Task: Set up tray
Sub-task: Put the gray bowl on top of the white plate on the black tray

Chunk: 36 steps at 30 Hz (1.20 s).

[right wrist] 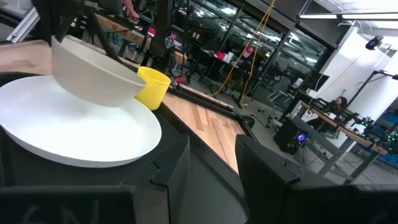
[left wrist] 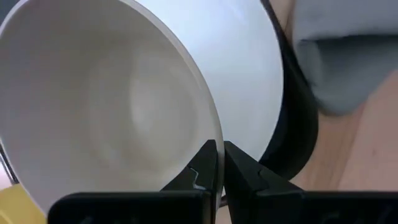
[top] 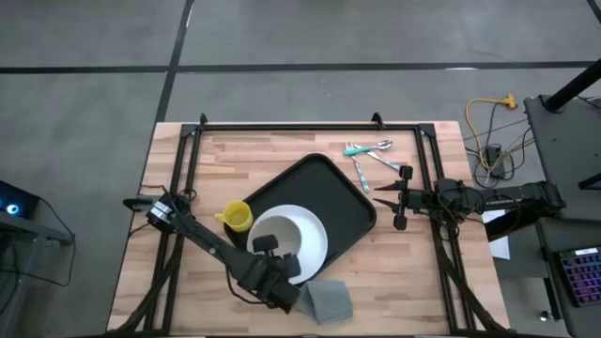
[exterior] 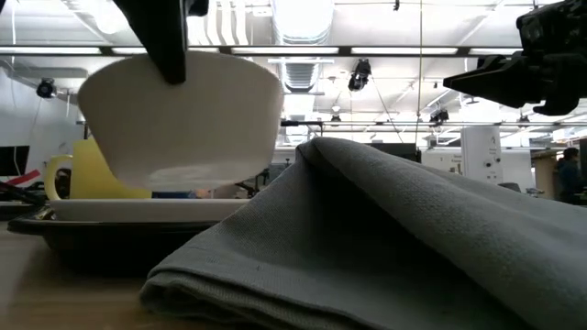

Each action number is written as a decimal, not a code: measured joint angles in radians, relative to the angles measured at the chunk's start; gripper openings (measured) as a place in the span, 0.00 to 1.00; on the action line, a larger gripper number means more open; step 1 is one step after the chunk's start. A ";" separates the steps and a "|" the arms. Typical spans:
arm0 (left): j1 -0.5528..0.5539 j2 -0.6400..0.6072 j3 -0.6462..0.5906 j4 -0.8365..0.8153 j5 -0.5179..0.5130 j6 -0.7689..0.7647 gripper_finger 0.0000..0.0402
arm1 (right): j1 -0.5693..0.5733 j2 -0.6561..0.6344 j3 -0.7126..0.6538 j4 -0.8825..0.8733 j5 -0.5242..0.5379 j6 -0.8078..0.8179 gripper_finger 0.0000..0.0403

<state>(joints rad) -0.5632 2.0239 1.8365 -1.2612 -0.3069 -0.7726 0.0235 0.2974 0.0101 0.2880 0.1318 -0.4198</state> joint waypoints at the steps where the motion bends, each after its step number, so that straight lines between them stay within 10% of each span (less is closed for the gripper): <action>1: 0.002 0.000 -0.009 0.005 0.000 0.012 0.00 | 0.000 0.000 0.000 0.000 0.000 0.000 0.31; 36: 0.049 0.000 -0.147 0.249 0.046 0.267 0.15 | 0.000 0.001 0.000 0.000 0.000 0.000 0.31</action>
<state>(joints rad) -0.5144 2.0243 1.6900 -1.0126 -0.2604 -0.5060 0.0238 0.2981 0.0101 0.2878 0.1318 -0.4195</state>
